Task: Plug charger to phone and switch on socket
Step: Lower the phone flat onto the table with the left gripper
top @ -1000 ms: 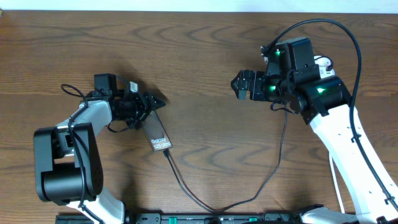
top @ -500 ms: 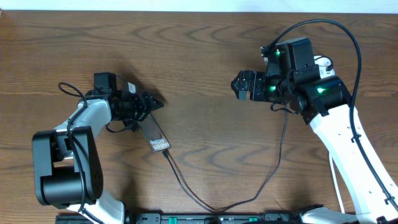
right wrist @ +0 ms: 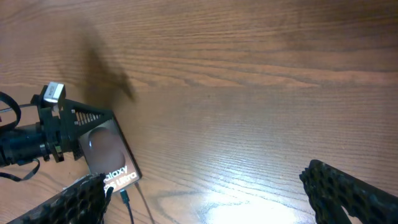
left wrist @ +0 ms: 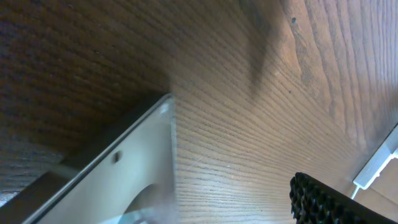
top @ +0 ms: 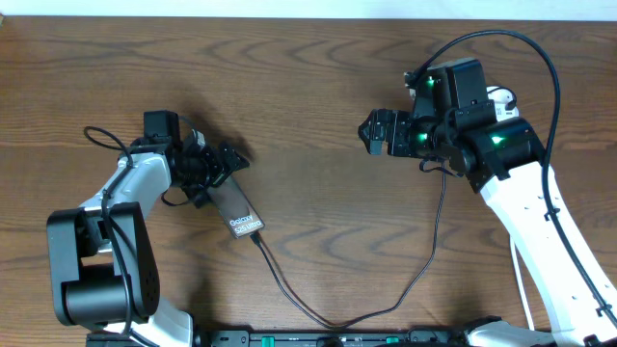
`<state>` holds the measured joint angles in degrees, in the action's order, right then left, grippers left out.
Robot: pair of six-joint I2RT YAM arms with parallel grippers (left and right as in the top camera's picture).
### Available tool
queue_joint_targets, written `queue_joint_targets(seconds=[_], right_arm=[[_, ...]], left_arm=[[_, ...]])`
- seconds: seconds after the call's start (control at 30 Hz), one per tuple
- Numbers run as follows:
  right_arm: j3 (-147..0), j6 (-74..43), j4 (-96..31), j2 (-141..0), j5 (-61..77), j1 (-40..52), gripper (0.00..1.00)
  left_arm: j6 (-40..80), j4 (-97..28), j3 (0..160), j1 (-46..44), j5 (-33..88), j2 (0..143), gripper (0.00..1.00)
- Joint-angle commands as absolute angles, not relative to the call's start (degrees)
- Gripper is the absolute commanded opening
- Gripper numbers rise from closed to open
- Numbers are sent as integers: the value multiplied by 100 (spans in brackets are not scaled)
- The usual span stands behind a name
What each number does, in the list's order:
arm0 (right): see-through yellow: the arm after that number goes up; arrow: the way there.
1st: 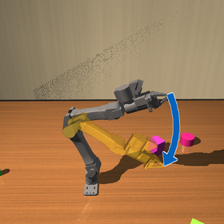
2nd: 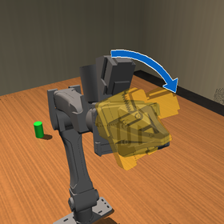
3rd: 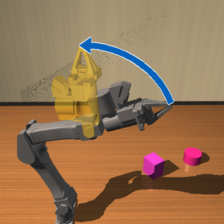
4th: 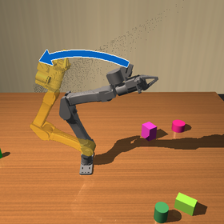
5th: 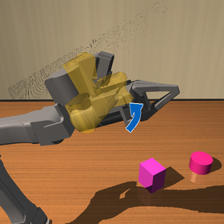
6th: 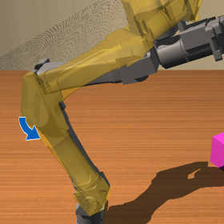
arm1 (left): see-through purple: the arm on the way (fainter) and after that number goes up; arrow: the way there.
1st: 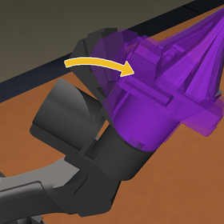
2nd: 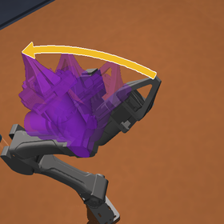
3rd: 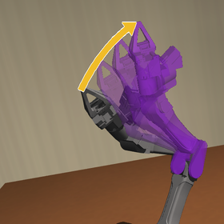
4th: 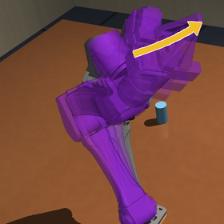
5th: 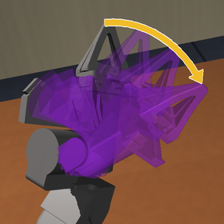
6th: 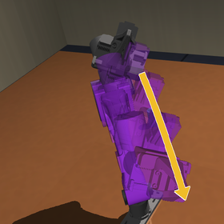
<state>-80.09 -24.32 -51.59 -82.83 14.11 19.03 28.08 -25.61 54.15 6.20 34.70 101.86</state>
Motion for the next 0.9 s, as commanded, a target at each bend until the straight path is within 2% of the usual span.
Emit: queue_joint_targets(seconds=[0.0, 0.43, 0.87], right_arm=[[-8114, -2353, -5170, -8208, 1406, 1885, 99], [-8114, -2351, -5170, -8208, 1404, 1885, 99], [-8114, -2320, -5214, -8208, 1400, 1885, 99]], left_arm=[[2716, -2742, 4971, 668, 2023, 10785, 96], [2718, -2908, 4971, 668, 1975, 10785, 96], [2502, -3299, 5144, 666, 1192, 10265, 96]])
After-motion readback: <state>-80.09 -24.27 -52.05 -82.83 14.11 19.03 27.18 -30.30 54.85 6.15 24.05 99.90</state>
